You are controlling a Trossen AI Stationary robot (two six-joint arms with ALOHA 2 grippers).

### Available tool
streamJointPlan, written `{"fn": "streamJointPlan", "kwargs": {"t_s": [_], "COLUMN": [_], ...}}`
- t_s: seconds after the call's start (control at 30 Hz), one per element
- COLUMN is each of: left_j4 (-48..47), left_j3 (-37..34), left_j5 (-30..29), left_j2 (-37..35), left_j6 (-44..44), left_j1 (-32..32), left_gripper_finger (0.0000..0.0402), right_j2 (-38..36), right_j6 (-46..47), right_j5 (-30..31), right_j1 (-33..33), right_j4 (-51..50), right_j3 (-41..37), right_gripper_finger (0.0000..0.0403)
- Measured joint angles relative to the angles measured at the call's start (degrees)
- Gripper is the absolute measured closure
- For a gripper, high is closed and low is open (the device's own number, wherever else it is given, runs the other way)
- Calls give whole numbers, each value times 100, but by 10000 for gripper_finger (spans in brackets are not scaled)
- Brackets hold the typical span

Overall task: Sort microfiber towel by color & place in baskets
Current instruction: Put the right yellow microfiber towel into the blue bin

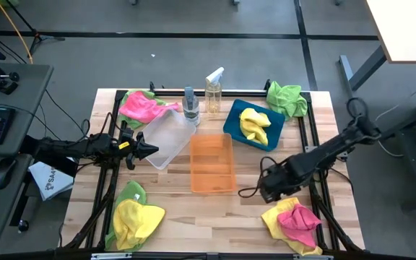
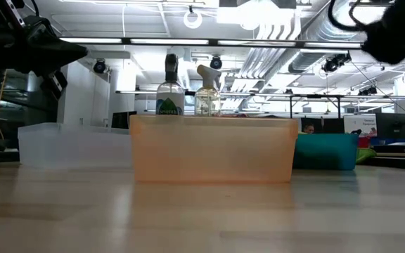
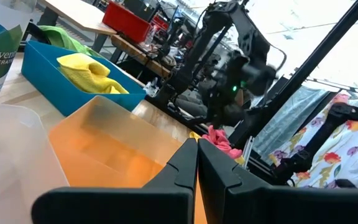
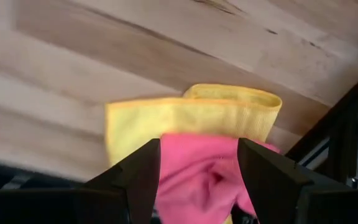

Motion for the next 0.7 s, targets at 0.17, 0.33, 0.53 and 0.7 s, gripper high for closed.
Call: {"fn": "streamJointPlan", "kwargs": {"t_s": [0.17,0.33,0.53,0.7], "left_j4": [0,-2,-1,0], "left_j3": [0,0,0,0], "left_j5": [0,0,0,0], "left_j2": [0,0,0,0], "left_j6": [-1,6,-1,0], "left_j1": [1,0,2,1], "left_gripper_finger": [401,401,401,401], "right_j2": [585,590,364,354], "right_j6": [-343,-510,-654,-407], "right_j5": [-512,-484,-469,-463], "right_j1": [4,59,414,796], "right_j4": [722,1529,1897,2741], "right_j3": [-507,-1033,-1511,-1943], "right_gripper_finger": [194,194,194,194]}}
